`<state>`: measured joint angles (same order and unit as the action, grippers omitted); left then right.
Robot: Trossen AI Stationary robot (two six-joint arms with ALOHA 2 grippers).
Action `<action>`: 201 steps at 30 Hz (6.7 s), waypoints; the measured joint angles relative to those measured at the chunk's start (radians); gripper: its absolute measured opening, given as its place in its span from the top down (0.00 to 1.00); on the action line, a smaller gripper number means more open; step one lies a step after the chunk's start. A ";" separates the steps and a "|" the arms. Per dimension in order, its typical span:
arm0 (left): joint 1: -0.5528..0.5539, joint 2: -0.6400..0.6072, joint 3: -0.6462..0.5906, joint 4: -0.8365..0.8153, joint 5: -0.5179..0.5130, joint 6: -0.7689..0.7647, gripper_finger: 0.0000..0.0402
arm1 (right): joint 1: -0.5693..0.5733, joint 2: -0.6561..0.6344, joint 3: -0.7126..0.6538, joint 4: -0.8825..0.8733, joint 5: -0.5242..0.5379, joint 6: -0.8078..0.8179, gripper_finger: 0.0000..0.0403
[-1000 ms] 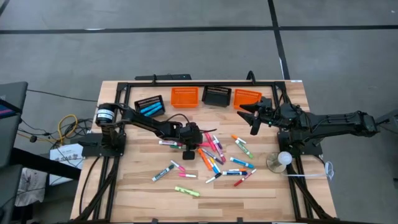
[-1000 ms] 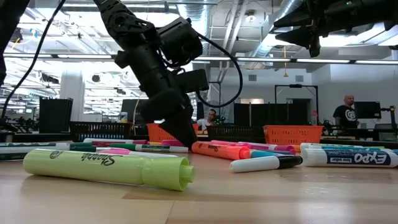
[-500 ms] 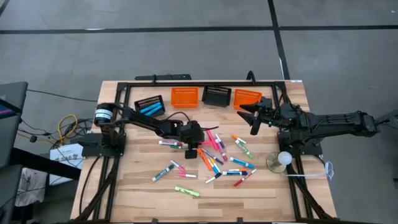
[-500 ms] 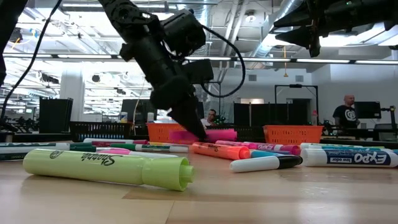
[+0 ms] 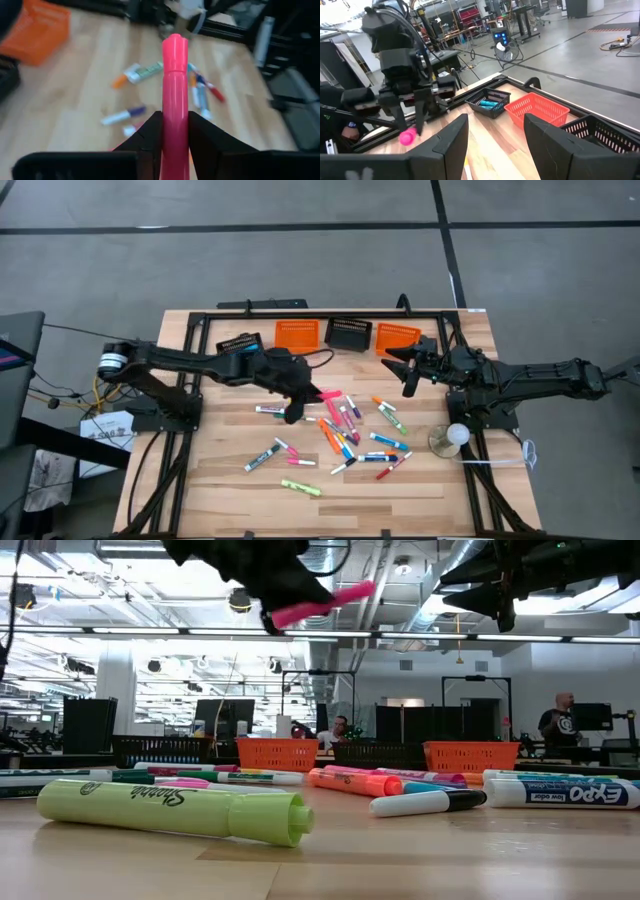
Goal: Pick & Place Markers
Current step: Put the large pink highlighter pen into the left black bin, then put the large orange highlighter pen into the left black bin
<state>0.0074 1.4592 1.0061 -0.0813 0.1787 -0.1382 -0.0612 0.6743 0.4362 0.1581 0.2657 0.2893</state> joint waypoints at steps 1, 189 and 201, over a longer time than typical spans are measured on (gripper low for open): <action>0.005 -0.016 -0.016 0.000 0.031 -0.021 0.82 | 0.000 0.000 0.000 0.000 0.000 0.000 0.54; 0.800 -0.455 -0.463 -0.246 -0.096 0.128 0.38 | 0.000 0.000 0.000 0.000 -0.002 0.060 0.54; 0.491 -0.707 -0.463 -0.211 -0.053 -0.070 0.39 | 0.000 0.017 0.000 0.007 -0.004 0.060 0.54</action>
<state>0.4986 0.7525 0.5430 -0.2922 0.1256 -0.2080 -0.0610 0.6908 0.4361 0.1649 0.2619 0.3494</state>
